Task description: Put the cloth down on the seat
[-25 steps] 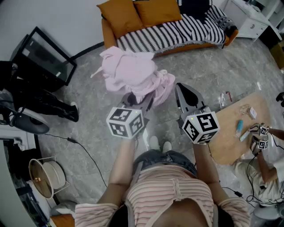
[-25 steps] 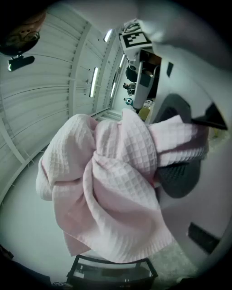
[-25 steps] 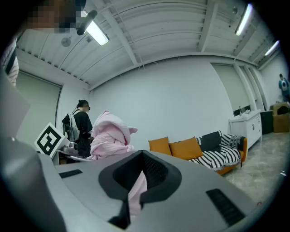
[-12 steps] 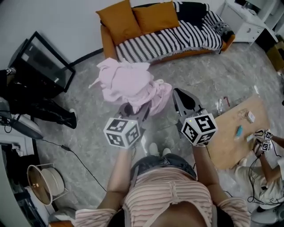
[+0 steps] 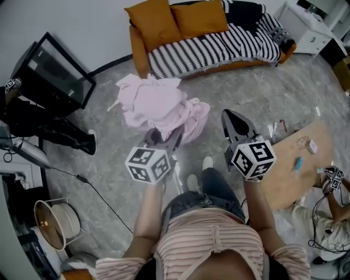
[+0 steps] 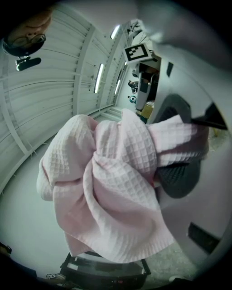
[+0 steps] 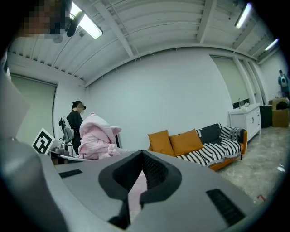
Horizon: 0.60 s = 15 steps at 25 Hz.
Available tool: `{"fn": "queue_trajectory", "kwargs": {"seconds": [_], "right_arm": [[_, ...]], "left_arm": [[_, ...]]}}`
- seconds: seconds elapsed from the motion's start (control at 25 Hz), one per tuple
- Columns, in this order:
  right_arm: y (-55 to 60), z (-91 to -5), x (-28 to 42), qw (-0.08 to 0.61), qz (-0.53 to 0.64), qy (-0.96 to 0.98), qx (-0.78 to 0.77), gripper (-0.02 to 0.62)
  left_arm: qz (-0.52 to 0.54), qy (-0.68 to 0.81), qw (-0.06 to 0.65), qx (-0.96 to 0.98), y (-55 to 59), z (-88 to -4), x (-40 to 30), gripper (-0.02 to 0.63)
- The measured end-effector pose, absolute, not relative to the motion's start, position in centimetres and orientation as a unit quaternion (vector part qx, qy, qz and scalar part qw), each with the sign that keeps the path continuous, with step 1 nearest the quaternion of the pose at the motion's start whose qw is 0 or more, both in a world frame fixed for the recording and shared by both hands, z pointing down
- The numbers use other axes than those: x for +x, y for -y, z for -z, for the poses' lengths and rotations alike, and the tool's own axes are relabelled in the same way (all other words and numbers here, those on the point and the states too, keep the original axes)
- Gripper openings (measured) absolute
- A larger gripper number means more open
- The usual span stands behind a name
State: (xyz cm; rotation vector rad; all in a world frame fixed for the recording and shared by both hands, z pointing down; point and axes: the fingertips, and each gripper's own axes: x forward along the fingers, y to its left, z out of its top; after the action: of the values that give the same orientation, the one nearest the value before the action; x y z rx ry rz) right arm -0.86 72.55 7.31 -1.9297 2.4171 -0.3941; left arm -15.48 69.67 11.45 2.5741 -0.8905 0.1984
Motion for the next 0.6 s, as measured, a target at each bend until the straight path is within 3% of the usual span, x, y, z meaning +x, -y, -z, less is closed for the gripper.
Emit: {"fn": "queue_trajectory", "kwargs": {"seconds": [0.6], "right_arm": [[-61.8, -7.7, 3.3, 0.032, 0.142, -0.774, -0.616, 0.008]], "left_arm": [[-0.073, 0.348, 0.214, 0.91, -59.2, -12.5, -13.8, 0.163]]}}
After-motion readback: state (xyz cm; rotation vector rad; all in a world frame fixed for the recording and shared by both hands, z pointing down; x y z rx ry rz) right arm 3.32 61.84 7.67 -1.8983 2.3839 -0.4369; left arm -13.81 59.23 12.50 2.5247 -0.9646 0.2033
